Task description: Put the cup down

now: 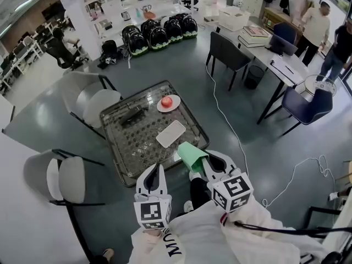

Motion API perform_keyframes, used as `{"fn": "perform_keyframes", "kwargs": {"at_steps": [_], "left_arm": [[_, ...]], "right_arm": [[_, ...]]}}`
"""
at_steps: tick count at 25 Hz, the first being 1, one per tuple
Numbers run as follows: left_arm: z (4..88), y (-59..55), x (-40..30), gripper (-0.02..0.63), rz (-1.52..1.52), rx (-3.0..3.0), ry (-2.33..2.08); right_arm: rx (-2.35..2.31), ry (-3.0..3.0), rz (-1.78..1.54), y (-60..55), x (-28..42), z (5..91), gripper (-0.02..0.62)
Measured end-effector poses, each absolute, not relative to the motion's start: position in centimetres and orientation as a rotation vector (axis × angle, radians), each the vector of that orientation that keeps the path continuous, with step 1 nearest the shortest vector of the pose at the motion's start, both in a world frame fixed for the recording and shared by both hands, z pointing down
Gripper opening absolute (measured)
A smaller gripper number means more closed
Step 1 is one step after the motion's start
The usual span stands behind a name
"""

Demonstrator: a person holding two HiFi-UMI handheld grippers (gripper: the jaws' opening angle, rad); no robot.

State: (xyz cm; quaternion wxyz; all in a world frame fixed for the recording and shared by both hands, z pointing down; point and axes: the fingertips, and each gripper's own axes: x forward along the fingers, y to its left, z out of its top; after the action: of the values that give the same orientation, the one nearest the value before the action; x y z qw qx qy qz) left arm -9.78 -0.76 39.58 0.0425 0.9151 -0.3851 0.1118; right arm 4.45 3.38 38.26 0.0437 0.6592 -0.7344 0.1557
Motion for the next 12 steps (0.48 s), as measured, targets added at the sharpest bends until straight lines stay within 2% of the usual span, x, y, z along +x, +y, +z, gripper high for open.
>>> {"fn": "perform_keyframes", "kwargs": {"at_steps": [12], "left_arm": [[41.9, -6.0, -8.0, 0.011, 0.411, 2.759, -1.176]], "right_arm": [[1.981, -2.233, 0.537, -2.4, 6.5, 40.4, 0.011]]}}
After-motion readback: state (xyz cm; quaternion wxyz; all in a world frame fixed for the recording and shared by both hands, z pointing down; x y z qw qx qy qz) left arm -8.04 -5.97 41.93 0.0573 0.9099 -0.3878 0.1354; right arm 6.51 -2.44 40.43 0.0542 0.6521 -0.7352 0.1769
